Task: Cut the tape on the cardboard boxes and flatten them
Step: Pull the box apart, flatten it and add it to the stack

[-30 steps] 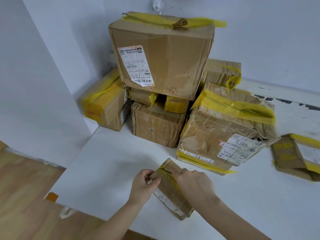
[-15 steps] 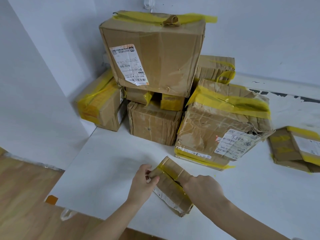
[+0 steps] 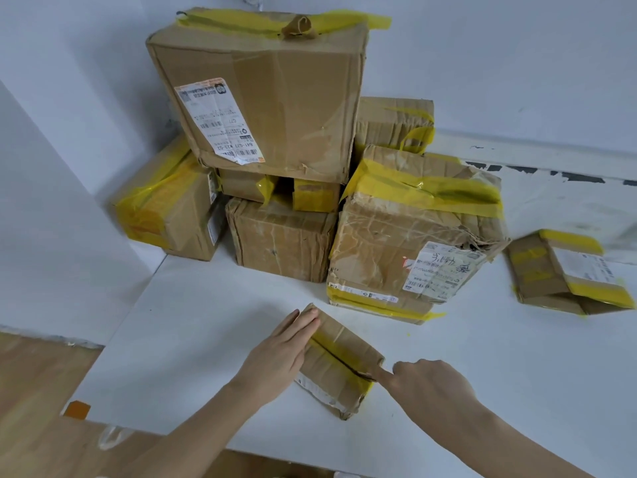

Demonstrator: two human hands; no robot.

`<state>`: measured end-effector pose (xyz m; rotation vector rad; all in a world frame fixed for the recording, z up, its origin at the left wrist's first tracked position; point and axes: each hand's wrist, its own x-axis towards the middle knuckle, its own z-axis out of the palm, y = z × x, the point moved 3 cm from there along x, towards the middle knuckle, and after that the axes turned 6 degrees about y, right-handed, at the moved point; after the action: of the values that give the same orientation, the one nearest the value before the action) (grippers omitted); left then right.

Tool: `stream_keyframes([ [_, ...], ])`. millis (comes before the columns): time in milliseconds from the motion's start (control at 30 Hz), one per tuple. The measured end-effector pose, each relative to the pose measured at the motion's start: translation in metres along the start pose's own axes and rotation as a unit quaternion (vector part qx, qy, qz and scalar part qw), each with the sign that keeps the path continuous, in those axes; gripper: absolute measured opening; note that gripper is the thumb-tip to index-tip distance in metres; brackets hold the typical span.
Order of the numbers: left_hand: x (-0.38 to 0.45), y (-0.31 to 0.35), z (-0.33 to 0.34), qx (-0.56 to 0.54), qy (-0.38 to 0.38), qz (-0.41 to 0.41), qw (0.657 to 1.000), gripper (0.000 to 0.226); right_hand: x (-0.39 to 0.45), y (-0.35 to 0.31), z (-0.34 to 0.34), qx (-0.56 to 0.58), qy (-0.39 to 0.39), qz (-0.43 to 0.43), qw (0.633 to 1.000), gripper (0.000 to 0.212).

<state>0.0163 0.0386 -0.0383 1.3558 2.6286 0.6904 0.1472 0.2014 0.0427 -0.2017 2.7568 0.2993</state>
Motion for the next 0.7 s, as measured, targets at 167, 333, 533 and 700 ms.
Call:
stream_keyframes([
  [167, 0.001, 0.003, -0.002, 0.012, -0.004, 0.007, 1.0, 0.054, -0.023, 0.007, 0.011, 0.018, -0.009, 0.027, 0.999, 0.068],
  [333, -0.002, 0.011, -0.01, 0.03, 0.003, 0.001, 1.0, 0.055, -0.04, 0.016, 0.01, 0.03, 0.127, 0.077, 0.988, 0.087],
  [533, -0.026, 0.023, -0.024, 0.186, 0.087, -0.107, 0.973, 0.029, -0.017, 0.025, 0.04, 0.095, 0.201, 0.089, 0.971, 0.098],
  [700, -0.001, 0.015, -0.037, 0.217, 0.06, -0.1, 0.969, 0.054, 0.012, 0.024, 0.043, 0.168, 0.23, 0.076, 0.956, 0.096],
])
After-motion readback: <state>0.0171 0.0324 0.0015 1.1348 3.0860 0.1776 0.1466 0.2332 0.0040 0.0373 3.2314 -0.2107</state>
